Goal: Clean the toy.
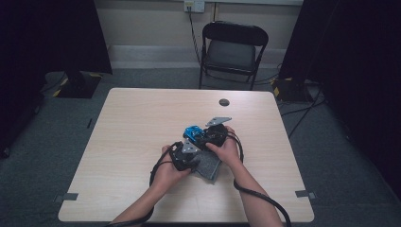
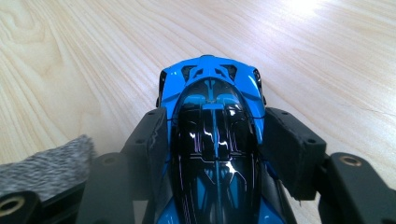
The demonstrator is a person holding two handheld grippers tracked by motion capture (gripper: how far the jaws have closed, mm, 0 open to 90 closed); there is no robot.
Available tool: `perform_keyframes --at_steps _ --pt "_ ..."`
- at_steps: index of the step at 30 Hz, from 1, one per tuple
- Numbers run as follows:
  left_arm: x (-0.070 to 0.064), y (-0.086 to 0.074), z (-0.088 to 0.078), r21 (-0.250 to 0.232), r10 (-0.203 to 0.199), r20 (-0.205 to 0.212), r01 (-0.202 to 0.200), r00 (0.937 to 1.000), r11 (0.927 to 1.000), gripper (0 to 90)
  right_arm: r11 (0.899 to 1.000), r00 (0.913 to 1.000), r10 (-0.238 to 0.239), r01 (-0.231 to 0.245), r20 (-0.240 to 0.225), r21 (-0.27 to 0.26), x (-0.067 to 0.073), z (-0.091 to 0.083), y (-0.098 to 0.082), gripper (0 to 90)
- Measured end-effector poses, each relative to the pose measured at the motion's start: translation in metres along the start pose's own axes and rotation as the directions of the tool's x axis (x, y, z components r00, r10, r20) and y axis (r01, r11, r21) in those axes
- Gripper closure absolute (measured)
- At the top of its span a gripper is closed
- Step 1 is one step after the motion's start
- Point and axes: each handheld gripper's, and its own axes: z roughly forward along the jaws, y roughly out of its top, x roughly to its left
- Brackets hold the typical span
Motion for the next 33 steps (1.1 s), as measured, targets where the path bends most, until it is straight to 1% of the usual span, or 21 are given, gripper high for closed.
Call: perform_keyframes --at_steps 4,7,12,15,16,22,23,24,29,32,33 --pt "0.004 0.003 0.003 0.005 -0.006 -0.029 0.006 0.9996 1.0000 73.8 1.000 1.0000 0.002 -0.002 0.000 -0.001 0.000 0.000 -0.001 41.5" --pt "0.007 0.003 0.004 0.004 -0.013 -0.038 0.013 0.9992 0.9999 73.8 1.000 1.0000 0.002 -0.002 -0.001 -0.001 0.000 -0.001 -0.001 41.5" --pt "0.009 0.003 0.005 0.008 -0.022 -0.039 0.022 0.9990 0.9997 74.0 1.000 1.0000 0.001 -0.001 -0.001 -0.004 0.000 -0.001 -0.001 41.5" --pt "0.011 0.004 0.005 0.008 -0.023 -0.046 0.024 0.9987 0.9997 74.4 1.000 1.0000 0.001 -0.001 -0.002 -0.005 -0.001 -0.001 -0.001 41.5" --pt "0.011 0.003 0.005 0.007 -0.030 -0.047 0.030 0.9985 0.9995 74.4 1.000 1.0000 0.001 -0.001 -0.002 -0.004 -0.001 -0.001 -0.001 41.5" --pt "0.013 0.003 0.005 0.009 -0.023 -0.069 0.024 0.9973 0.9997 74.4 1.000 1.0000 0.002 -0.002 0.000 -0.005 0.000 -0.001 -0.001 41.5" --pt "0.014 0.003 0.004 0.009 -0.026 -0.069 0.027 0.9973 0.9996 74.4 1.000 1.0000 0.000 0.000 0.000 -0.005 0.000 -0.001 -0.001 41.5" --pt "0.015 0.003 0.004 0.008 -0.025 -0.082 0.026 0.9963 0.9996 74.5 1.000 1.0000 0.000 0.000 -0.001 -0.005 0.000 -0.001 -0.001 41.5" --pt "0.022 0.001 0.002 0.013 -0.036 -0.102 0.038 0.9942 0.9992 74.6 1.000 1.0000 -0.001 0.001 0.001 -0.002 0.000 -0.002 -0.002 41.5" --pt "0.026 0.000 0.001 0.016 -0.029 -0.130 0.031 0.9911 0.9994 74.6 1.000 1.0000 -0.002 0.002 0.001 -0.006 0.000 -0.002 -0.002 41.5" --pt "0.027 0.000 0.001 0.015 -0.035 -0.131 0.038 0.9908 0.9992 74.6 1.000 1.0000 -0.002 0.002 0.001 -0.006 0.000 -0.002 -0.002 41.5"
